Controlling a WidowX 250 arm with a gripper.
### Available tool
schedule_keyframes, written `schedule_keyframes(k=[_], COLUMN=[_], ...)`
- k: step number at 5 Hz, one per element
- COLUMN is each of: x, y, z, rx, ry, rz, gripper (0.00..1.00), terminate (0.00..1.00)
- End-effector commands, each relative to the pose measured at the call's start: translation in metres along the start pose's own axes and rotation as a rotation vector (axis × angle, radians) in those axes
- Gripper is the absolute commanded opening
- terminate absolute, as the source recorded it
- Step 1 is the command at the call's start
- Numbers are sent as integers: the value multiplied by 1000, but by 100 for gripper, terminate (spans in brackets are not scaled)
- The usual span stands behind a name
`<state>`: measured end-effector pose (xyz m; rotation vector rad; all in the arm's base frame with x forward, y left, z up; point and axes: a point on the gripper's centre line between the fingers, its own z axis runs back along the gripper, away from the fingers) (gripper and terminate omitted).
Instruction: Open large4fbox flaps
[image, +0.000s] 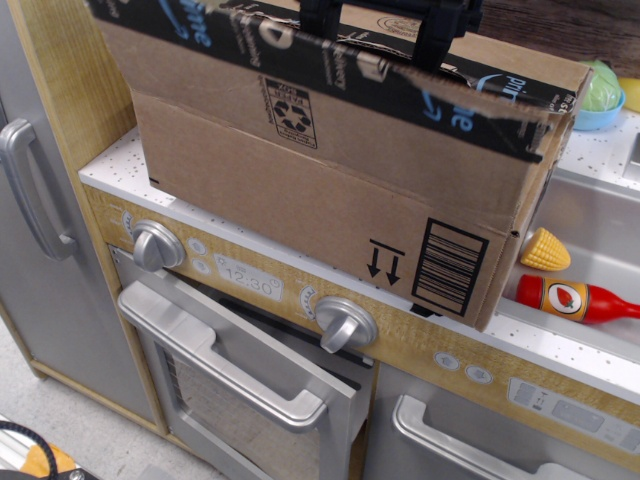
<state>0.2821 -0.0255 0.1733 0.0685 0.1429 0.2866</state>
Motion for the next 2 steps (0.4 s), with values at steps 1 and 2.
schedule_keyframes(k=[1,2], x=[-34,-43], y=[-1,-1], z=[-20,-52], rx=[-58,-83], ry=[-94,-173], rz=[28,3], gripper=[100,100], terminate=[0,100])
